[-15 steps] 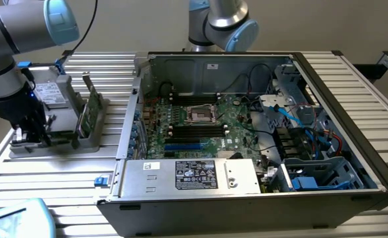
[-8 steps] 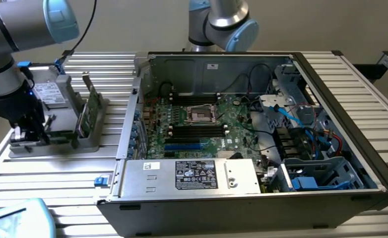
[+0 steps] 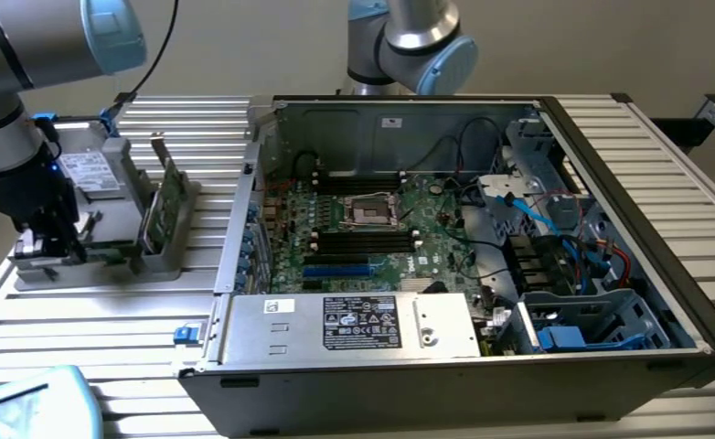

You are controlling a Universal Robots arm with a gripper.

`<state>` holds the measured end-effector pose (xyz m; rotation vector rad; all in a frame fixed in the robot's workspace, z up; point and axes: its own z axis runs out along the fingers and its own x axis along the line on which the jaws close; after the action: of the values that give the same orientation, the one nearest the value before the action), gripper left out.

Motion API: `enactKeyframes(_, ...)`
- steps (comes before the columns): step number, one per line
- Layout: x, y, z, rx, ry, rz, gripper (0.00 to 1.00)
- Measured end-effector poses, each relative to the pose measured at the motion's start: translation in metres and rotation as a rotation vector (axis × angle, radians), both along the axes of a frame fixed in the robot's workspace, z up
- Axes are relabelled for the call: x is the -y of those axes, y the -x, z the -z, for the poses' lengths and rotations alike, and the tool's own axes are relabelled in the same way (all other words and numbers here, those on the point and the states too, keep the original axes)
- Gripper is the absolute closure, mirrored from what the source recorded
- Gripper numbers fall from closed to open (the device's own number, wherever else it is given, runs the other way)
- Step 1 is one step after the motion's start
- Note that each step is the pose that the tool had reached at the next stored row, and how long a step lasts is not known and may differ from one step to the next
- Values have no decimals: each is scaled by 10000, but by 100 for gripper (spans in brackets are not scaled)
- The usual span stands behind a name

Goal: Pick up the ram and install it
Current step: 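Pick up the ram and move it above insertion slot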

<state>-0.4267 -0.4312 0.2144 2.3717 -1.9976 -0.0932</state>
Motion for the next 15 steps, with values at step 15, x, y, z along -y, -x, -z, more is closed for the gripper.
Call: enactKeyframes(15,2,-52,-367,-208,-10,0,85)
